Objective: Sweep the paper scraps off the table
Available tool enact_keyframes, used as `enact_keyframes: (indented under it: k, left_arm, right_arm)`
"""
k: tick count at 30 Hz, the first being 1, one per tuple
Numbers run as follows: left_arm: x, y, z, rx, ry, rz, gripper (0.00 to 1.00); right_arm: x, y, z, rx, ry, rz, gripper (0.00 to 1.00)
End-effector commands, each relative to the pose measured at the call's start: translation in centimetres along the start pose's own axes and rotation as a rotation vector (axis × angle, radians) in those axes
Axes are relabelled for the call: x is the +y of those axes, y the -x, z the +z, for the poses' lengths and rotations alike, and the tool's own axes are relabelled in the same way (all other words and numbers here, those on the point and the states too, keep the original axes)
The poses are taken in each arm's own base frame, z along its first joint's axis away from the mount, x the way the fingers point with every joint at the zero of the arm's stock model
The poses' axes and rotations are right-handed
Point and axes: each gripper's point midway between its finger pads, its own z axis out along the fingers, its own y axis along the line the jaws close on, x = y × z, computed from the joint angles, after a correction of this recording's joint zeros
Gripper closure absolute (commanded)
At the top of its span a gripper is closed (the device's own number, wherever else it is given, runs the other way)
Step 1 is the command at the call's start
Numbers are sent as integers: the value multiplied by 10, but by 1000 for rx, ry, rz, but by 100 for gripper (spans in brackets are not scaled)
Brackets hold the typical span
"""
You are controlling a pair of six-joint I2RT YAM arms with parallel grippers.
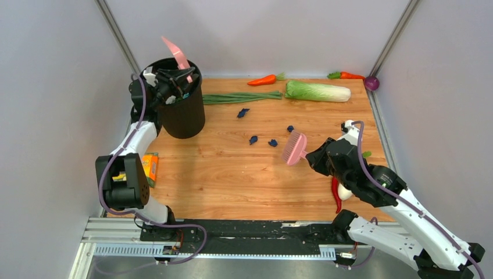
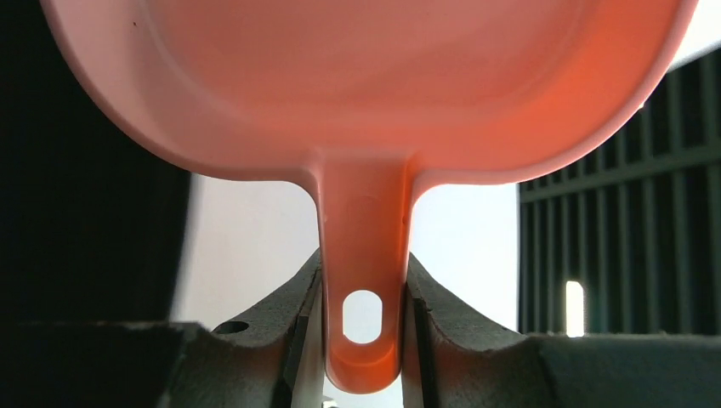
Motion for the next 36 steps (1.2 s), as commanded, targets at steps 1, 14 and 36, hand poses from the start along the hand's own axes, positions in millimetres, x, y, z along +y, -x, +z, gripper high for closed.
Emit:
enact_keyframes:
  k: [1,14,36]
  left_arm:
    - [-117,-37,-25,90,-340,73,100]
    - [-82,-47,-18,98,83,251,100]
    - [1,-125,-119,186,956,1115,100]
  right_arm:
    - [15,21,-12,-59,54,30,100]
    - [11,19,-12,-62,51,41,100]
    - [131,40,54,28,249,12,100]
